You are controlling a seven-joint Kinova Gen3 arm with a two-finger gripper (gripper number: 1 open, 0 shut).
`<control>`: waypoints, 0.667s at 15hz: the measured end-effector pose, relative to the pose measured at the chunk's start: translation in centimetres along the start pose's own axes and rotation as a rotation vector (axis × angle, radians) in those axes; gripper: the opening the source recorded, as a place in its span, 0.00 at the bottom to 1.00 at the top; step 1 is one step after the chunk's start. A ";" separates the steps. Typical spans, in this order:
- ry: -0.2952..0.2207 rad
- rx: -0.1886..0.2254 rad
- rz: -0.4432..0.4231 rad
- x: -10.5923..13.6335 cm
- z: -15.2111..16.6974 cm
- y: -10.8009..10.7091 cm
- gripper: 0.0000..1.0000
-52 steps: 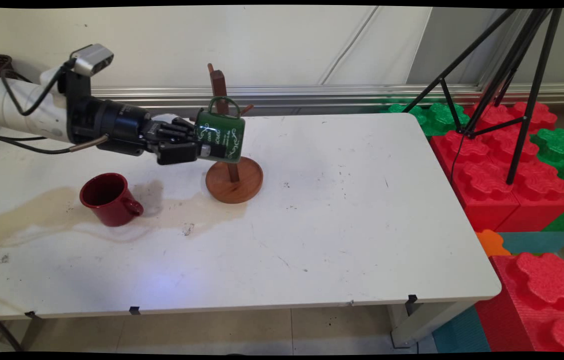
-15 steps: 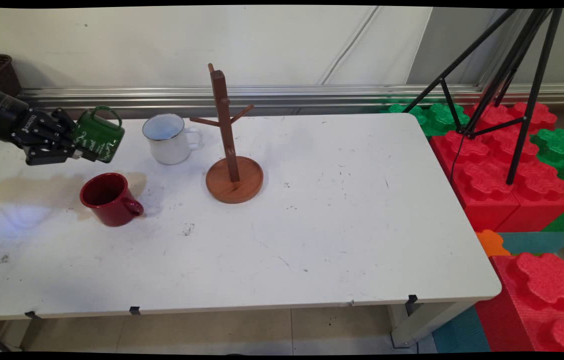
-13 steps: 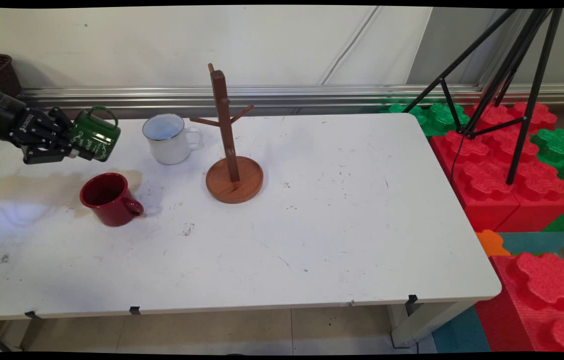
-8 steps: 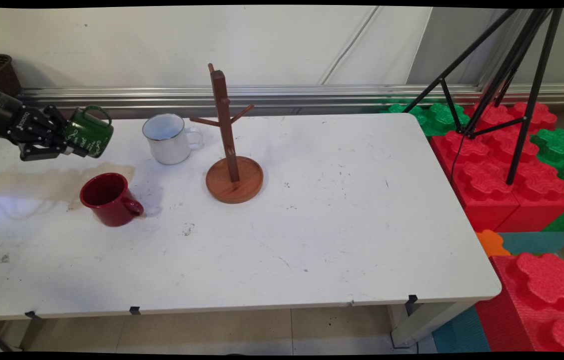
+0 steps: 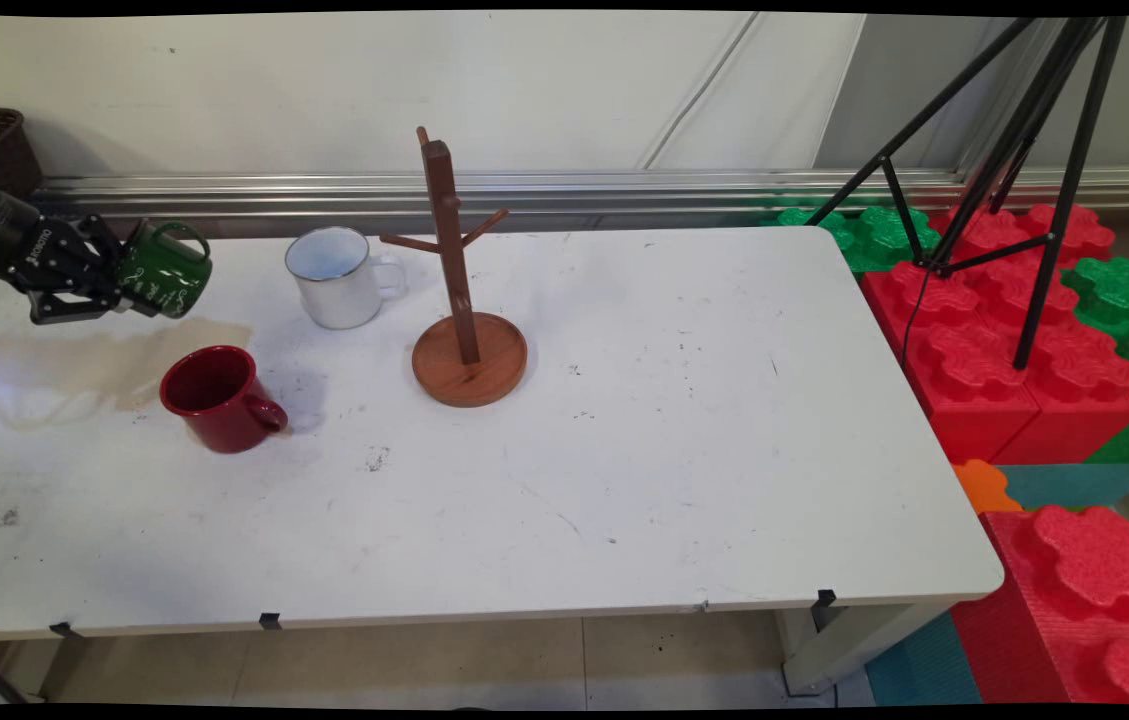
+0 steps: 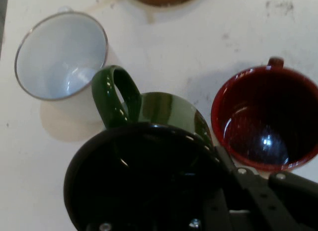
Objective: Place the picked object on the table
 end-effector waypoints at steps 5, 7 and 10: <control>-0.054 -0.006 0.052 -1.0 0.6 -0.4 0.00; -0.075 -0.010 0.072 -1.3 1.0 -0.5 0.00; -0.116 -0.018 0.112 -1.9 1.9 -0.8 0.00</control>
